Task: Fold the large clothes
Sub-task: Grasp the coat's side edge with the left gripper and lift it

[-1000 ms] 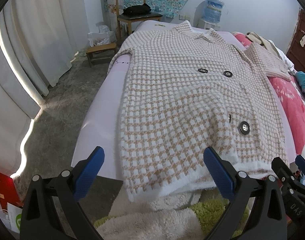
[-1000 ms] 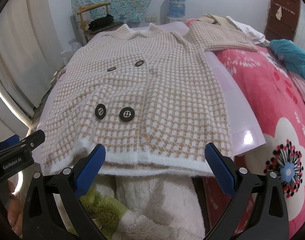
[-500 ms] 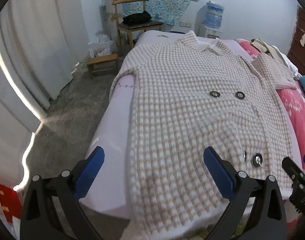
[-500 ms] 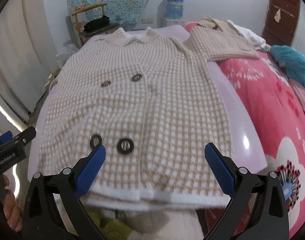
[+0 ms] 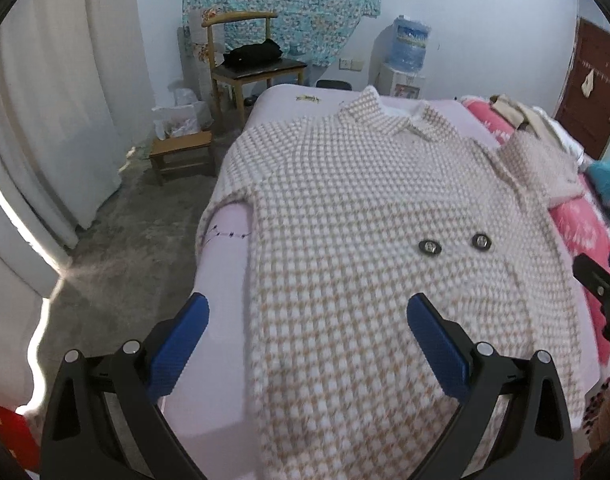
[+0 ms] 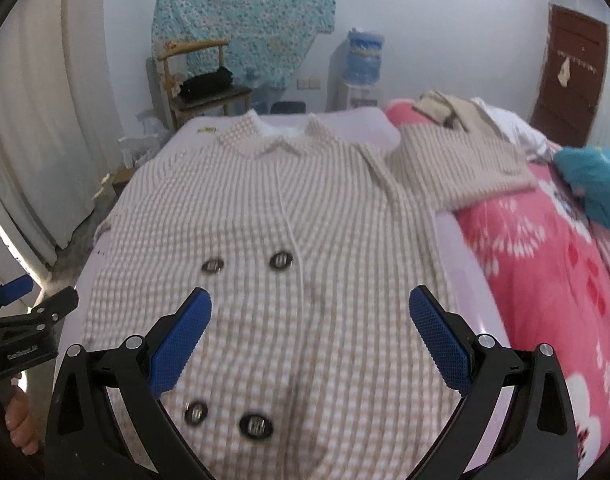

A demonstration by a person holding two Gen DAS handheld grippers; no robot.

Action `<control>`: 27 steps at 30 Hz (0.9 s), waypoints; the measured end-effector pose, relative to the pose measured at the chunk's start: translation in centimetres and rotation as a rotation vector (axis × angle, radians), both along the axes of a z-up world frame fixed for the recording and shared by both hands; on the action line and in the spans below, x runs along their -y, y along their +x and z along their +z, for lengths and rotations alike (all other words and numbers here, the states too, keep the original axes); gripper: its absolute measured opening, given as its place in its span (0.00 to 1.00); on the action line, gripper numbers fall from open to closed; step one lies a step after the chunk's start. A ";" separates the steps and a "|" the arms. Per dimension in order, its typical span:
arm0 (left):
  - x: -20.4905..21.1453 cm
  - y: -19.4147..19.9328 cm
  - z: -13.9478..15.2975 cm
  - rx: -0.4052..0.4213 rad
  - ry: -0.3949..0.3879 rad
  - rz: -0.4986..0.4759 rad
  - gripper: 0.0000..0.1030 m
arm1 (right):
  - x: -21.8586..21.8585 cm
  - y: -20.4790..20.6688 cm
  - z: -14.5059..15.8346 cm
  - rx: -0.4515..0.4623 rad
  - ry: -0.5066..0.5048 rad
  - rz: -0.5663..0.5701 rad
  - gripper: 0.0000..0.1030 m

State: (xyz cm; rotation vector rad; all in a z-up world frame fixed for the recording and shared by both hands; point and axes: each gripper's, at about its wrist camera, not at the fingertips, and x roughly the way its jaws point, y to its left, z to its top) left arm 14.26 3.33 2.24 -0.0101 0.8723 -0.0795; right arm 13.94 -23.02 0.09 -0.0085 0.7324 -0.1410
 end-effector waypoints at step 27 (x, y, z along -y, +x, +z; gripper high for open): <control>-23.5 12.7 -11.6 -0.216 -0.944 0.445 0.93 | -8.0 15.0 -1.5 -0.074 0.083 0.376 0.92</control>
